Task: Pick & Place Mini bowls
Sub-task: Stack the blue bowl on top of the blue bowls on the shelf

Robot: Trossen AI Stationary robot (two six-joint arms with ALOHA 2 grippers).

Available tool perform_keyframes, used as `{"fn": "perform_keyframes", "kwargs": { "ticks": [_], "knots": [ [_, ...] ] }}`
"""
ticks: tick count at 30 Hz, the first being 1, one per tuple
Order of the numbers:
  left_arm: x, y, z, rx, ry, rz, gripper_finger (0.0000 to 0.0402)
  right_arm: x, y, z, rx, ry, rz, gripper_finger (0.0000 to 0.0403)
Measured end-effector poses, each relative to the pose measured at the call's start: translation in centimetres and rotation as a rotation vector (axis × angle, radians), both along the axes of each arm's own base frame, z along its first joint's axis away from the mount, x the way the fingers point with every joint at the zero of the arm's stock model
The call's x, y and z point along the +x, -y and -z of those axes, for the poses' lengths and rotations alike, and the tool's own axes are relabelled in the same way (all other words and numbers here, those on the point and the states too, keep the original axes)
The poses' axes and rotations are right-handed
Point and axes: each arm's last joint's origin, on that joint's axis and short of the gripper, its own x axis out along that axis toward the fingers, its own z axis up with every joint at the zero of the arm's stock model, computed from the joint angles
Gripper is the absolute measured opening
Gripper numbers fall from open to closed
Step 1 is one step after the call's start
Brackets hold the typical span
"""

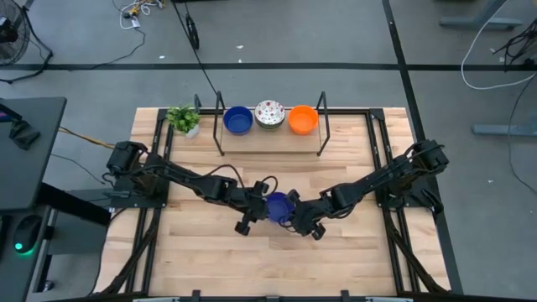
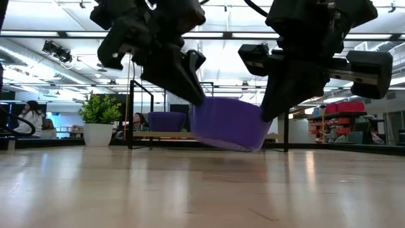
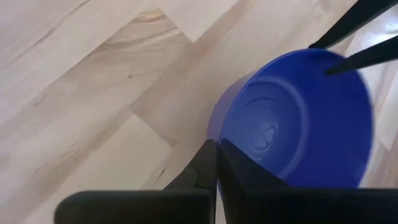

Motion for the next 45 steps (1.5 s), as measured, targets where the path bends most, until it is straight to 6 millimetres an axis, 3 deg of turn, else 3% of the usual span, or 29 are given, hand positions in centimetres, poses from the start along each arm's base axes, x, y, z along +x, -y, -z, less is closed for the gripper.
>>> {"fn": "perform_keyframes", "kwargs": {
  "ticks": [5,13,17,22,30,37,42,45],
  "knots": [
    [0.1,0.0,0.6,0.011,-0.020,-0.004,0.0065,0.0,0.0,0.0,0.002,0.004,0.000,0.0005],
    [0.3,0.0,1.1,0.023,-0.025,-0.014,0.0128,0.2,0.0,-0.1,0.009,0.017,0.005,0.0005],
    [0.2,0.0,1.2,0.034,-0.029,-0.003,0.0137,0.2,0.0,-0.2,0.012,0.028,0.006,0.0005],
    [0.2,0.0,1.2,0.034,-0.035,0.002,0.0106,0.3,0.0,-0.2,0.010,0.030,0.007,0.0005],
    [0.0,0.4,1.3,-0.045,-0.062,0.089,0.0011,0.5,-0.1,-0.4,0.032,0.067,0.026,0.0030],
    [0.0,0.4,1.3,-0.040,-0.060,0.074,0.0008,1.0,-1.1,-2.6,0.109,0.238,-0.006,0.0098],
    [-0.6,1.0,1.3,0.036,-0.111,0.005,0.0008,-0.5,-2.2,-5.5,0.231,0.299,0.027,0.0125],
    [-0.8,1.0,0.3,0.115,-0.165,-0.089,0.0010,-1.7,-2.8,-6.8,0.337,0.289,0.082,0.0124]
  ]
}}
